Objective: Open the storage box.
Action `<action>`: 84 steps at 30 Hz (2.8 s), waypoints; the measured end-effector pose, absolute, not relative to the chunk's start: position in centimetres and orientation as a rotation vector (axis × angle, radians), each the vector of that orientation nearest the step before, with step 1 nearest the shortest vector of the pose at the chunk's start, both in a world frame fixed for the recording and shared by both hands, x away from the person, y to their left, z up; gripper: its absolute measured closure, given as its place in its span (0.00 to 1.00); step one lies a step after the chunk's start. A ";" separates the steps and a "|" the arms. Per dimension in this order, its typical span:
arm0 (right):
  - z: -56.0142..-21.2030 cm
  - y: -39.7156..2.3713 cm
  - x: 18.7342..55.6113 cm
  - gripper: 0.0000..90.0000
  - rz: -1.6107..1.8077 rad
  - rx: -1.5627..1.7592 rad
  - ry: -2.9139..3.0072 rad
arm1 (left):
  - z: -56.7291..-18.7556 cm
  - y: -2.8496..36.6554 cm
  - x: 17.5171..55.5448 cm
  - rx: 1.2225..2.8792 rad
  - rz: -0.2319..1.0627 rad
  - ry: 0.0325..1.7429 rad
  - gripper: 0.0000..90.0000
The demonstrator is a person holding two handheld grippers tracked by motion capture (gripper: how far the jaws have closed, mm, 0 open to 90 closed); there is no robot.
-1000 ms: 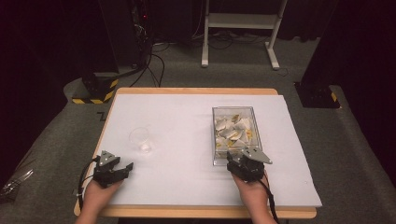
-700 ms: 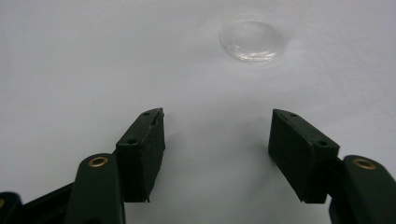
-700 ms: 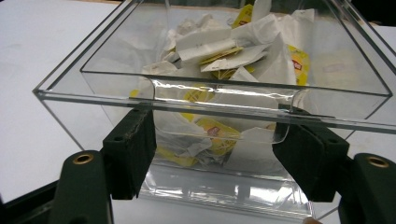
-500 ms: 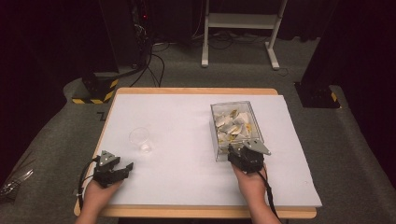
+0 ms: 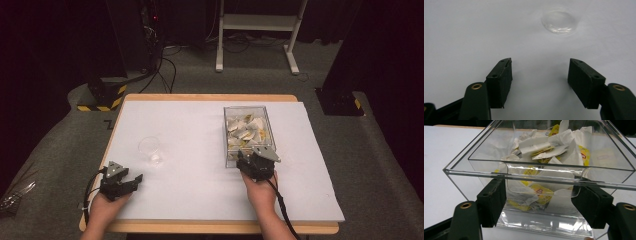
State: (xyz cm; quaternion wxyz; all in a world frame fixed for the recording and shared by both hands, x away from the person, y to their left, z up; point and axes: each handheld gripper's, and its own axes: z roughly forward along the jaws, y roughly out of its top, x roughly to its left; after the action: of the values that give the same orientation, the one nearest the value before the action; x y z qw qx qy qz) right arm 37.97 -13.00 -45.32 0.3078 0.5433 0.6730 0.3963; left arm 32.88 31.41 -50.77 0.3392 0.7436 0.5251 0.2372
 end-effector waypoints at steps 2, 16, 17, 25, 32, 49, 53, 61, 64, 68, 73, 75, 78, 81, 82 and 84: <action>-45.4 -12.7 38.1 0.31 1.043 1.442 1.769 | -50.8 31.4 32.9 1.936 0.617 1.368 0.40; -45.4 -12.4 38.2 0.36 1.035 1.435 1.757 | -50.8 31.4 32.9 1.935 0.617 1.367 0.40; -45.4 -12.4 38.2 0.36 1.035 1.436 1.759 | -50.8 31.4 32.9 1.934 0.617 1.367 0.40; -45.4 -12.8 36.9 0.36 1.040 1.430 1.771 | -50.8 31.4 32.9 1.934 0.617 1.368 0.40; -45.4 -12.9 35.7 0.36 1.044 1.424 1.782 | -50.8 31.4 32.9 1.935 0.617 1.367 0.40; -45.4 -13.1 33.6 0.36 1.047 1.418 1.787 | -50.8 31.4 32.9 1.935 0.618 1.367 0.41; -45.4 -13.1 33.0 0.36 1.050 1.414 1.788 | -50.8 31.4 32.9 1.933 0.618 1.368 0.40; -45.4 -13.2 32.1 0.36 1.053 1.404 1.798 | -50.8 31.4 32.9 1.933 0.618 1.369 0.40; -45.4 -13.3 31.8 0.36 1.057 1.404 1.798 | -50.8 31.4 32.9 1.931 0.619 1.369 0.41; -45.5 -13.4 31.3 0.36 1.059 1.401 1.801 | -50.8 31.4 32.9 1.931 0.618 1.370 0.41; -45.5 -13.5 30.7 0.36 1.060 1.396 1.806 | -50.8 31.3 32.9 1.929 0.618 1.371 0.40; -45.5 -13.6 30.7 0.36 1.069 1.394 1.814 | -50.8 31.3 32.9 1.930 0.619 1.370 0.40; -45.3 -14.1 30.5 0.34 1.096 1.397 1.840 | -50.8 31.3 32.9 1.929 0.618 1.371 0.40; -45.0 -14.5 29.9 0.32 1.113 1.384 1.840 | -50.8 31.3 32.9 1.929 0.618 1.371 0.41; -44.9 -14.7 29.7 0.32 1.122 1.381 1.836 | -50.8 31.3 32.9 1.929 0.619 1.371 0.40; -44.6 -15.1 29.2 0.32 1.135 1.375 1.831 | -50.8 31.3 32.9 1.929 0.619 1.370 0.40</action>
State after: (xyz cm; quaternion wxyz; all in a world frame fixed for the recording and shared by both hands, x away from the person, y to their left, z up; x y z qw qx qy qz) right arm 29.23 -15.13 -44.60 0.2888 0.5152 0.6859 0.4250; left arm 32.86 31.34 -50.80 0.3407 0.7415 0.5267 0.2379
